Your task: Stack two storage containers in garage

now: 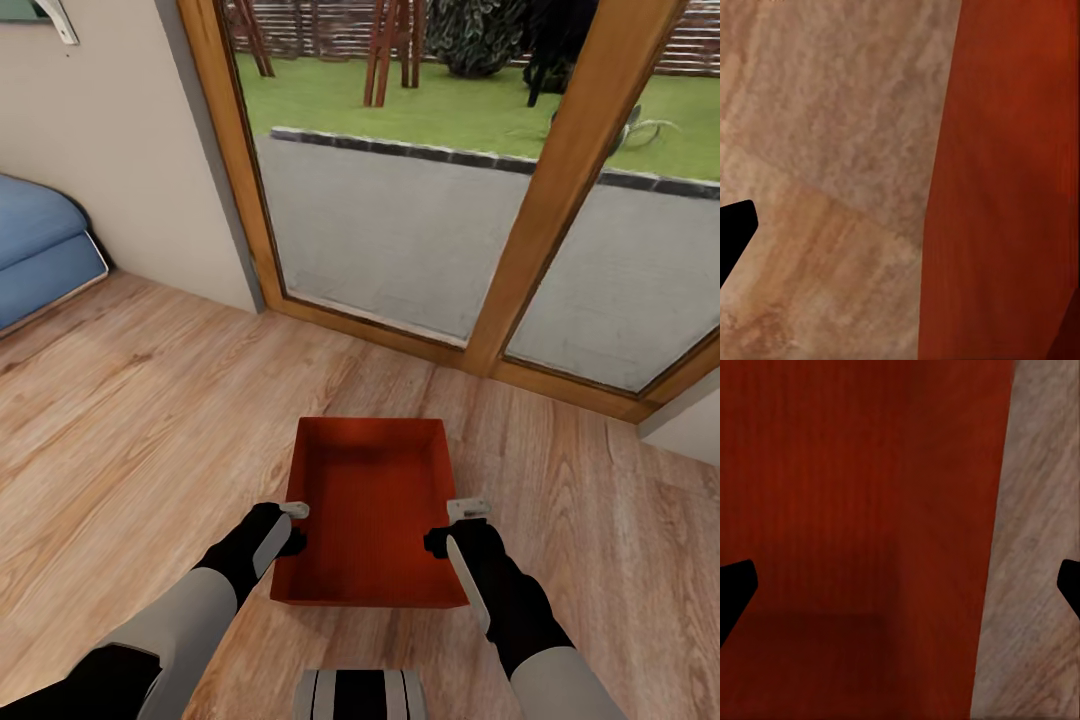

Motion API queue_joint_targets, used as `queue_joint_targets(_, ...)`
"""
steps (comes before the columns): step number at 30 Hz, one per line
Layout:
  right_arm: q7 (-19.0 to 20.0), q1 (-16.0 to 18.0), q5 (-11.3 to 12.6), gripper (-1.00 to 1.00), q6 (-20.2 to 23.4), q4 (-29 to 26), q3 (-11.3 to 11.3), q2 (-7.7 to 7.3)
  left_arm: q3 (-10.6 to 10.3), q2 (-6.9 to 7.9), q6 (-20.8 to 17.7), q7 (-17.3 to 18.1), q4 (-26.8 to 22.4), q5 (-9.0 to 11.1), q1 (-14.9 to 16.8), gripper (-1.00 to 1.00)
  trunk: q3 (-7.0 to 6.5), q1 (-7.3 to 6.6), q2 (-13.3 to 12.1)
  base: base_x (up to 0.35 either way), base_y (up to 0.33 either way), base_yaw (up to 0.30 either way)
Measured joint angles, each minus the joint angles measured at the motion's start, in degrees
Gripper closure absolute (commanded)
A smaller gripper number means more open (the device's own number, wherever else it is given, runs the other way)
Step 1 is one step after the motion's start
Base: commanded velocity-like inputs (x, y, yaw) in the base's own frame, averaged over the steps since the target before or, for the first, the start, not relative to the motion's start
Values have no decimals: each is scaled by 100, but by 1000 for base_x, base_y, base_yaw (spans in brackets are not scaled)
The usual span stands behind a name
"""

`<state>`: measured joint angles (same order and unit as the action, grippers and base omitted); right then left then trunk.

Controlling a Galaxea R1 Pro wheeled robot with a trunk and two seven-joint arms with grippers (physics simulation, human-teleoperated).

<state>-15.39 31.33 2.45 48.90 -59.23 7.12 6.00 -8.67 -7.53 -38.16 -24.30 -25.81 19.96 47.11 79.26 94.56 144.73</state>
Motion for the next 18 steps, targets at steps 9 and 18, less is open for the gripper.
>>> queue_joint_targets(9,9,180,9,-100,-12,329,-6,-26,0,-3,1,10,-3,0,0,-100,0,0,0,0,0,0)
queue_joint_targets(18,9,186,11,-100,-12,333,-9,-28,-1,-3,-349,11,-214,-83,7,-100,175,17,12,0,0,0)
